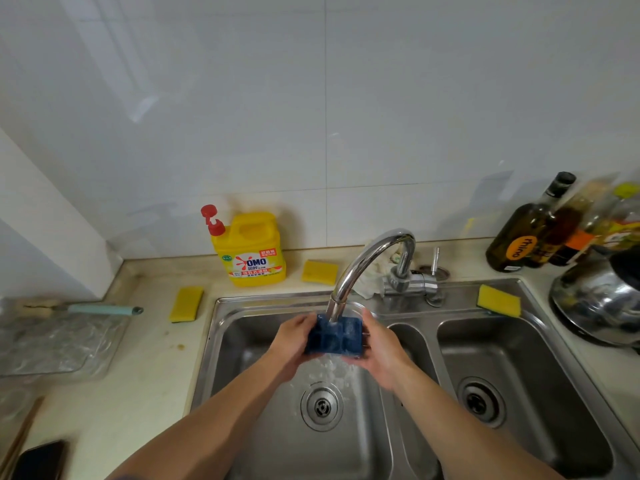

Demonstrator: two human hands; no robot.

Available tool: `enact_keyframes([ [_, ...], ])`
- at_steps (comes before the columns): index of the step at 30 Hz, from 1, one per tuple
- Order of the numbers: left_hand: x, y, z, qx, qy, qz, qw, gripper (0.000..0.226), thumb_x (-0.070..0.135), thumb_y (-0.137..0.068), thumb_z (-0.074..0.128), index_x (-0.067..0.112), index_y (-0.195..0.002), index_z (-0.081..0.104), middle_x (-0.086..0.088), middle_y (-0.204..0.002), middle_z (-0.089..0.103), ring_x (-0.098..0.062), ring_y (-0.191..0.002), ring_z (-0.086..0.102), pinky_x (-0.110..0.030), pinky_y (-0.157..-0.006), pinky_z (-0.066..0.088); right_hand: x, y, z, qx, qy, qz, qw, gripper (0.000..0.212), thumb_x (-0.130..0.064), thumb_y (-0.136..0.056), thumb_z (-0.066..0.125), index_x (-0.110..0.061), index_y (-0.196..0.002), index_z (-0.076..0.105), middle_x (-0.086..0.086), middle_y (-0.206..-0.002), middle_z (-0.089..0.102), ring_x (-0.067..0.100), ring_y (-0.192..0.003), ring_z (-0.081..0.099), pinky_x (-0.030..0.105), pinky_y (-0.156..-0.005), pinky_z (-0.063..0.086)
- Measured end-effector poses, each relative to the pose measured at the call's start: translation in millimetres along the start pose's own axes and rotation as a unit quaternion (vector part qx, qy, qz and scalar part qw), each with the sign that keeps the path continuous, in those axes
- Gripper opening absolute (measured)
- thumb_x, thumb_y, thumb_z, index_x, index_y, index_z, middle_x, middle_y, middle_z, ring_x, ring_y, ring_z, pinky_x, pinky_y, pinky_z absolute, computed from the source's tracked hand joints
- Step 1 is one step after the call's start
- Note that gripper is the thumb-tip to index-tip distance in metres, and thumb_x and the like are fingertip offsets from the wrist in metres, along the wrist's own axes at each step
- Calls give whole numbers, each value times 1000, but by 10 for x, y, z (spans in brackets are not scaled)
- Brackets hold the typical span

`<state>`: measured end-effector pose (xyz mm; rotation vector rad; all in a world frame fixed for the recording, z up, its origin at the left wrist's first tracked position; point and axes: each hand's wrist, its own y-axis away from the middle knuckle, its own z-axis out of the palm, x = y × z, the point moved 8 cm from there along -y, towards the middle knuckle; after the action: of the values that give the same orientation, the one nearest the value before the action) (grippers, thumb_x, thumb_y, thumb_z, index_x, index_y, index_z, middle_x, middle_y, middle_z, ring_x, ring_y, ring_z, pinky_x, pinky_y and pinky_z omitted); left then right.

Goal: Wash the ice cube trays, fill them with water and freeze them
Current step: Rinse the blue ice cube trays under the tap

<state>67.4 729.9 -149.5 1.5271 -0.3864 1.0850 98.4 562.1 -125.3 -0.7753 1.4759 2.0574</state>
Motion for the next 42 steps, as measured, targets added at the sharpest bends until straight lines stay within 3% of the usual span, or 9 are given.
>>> enact_keyframes([
  [4,-76,81,99,-9,-46,31,998,18,19,-104,54,14,-104,71,-14,-103,72,-25,-90,72,-35,-67,62,145,32,-252,-13,42,47,998,60,-57,-101,48,-3,-123,61,25,-119,66,39,-101,71,46,-77,61],
  [11,-350,239,324,-78,-120,58,988,20,23,-104,54,21,-111,72,-13,-109,71,-29,-103,69,-42,-83,62,605,150,-568,-69,92,134,984,66,-61,-95,56,-6,-131,63,20,-97,71,28,-67,66,30,-53,53],
  [16,-438,341,521,-94,-121,51,987,27,26,-102,56,17,-126,64,-10,-114,70,-27,-106,67,-39,-84,60,508,324,-869,-6,81,74,994,52,-52,-95,63,-8,-123,67,17,-95,71,26,-69,66,32,-55,54],
  [24,-486,524,785,-38,-102,-1,994,15,23,-104,56,11,-103,64,-11,-101,69,-29,-94,67,-41,-84,55,-554,880,-1696,144,64,-114,981,27,-39,-100,62,-16,-115,61,16,-110,71,30,-80,70,34,-60,60],
  [29,-658,710,1161,-35,-113,0,993,18,17,-105,51,12,-90,61,-9,-83,60,-21,-72,56,-28,-64,48,-869,1259,-2318,225,213,-269,912,18,-36,-93,71,-30,-101,56,0,-105,67,5,-80,69,17,-60,53],
  [32,-882,858,1405,-23,-144,-2,989,18,16,-103,52,13,-90,64,-6,-79,64,-20,-71,58,-28,-63,48,-471,1319,-2892,289,388,-224,846,31,-31,-88,75,-25,-106,50,5,-114,61,15,-90,60,27,-76,46],
  [35,-1091,1020,1621,-21,-177,-2,984,17,20,-103,54,13,-93,66,-5,-83,69,-19,-77,63,-32,-71,53,-136,1461,-3369,307,431,-182,829,39,-28,-88,76,-19,-117,51,11,-126,55,24,-101,58,32,-86,44],
  [39,-1112,1232,1885,-29,-196,19,980,17,19,-103,53,12,-93,65,-4,-79,65,-17,-70,58,-31,-69,47,-617,1856,-3456,317,434,-316,782,48,-27,-91,75,-10,-129,52,13,-132,49,30,-113,58,28,-90,41],
  [42,-967,1321,2096,-19,-203,43,978,20,10,-103,49,12,-89,63,-7,-77,60,-17,-66,53,-29,-65,41,-1231,2305,-3293,329,421,-463,707,49,-30,-90,75,-12,-128,51,11,-133,49,24,-113,54,24,-87,38],
])
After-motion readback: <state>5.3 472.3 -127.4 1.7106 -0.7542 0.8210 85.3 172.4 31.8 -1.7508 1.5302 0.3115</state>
